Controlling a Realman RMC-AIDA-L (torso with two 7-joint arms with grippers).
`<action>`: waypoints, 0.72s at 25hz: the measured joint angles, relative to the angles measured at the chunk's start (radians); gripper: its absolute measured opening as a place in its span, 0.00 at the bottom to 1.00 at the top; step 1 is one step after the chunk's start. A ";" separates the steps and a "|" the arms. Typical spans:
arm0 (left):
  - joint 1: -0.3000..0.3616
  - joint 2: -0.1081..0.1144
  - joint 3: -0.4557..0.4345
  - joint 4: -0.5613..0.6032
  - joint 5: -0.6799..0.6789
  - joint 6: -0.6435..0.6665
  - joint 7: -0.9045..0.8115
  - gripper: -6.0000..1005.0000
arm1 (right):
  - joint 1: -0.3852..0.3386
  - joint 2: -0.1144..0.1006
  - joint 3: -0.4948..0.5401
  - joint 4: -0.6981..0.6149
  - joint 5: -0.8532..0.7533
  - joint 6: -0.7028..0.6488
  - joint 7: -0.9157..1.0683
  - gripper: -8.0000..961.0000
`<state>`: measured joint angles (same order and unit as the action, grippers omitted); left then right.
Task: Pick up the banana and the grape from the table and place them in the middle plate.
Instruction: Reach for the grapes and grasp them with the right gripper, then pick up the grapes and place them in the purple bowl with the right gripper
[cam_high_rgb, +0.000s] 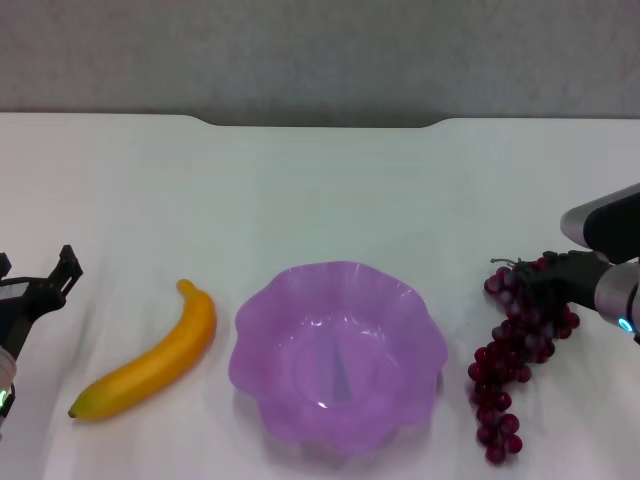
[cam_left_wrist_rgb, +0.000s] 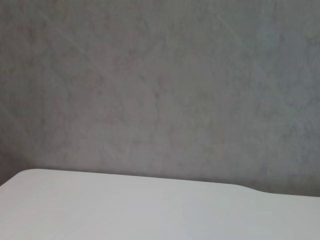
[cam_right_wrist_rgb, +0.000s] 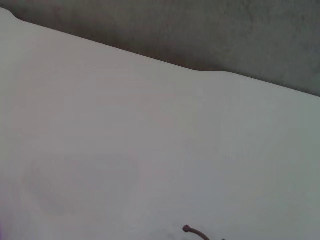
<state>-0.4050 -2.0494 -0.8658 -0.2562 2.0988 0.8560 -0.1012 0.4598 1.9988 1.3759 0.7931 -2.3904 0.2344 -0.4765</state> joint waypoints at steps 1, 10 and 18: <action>0.000 0.000 0.000 0.000 0.000 0.000 0.000 0.87 | -0.001 0.000 0.000 0.000 0.000 -0.001 0.000 0.42; -0.001 0.000 0.002 0.000 0.001 0.000 0.000 0.87 | -0.006 0.000 0.000 -0.002 0.001 -0.007 0.000 0.34; -0.001 0.000 0.000 0.000 0.001 0.000 0.000 0.87 | -0.006 0.000 0.000 -0.002 0.001 -0.007 0.000 0.29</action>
<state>-0.4060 -2.0494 -0.8659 -0.2562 2.1001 0.8559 -0.1012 0.4540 1.9987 1.3761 0.7915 -2.3898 0.2271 -0.4761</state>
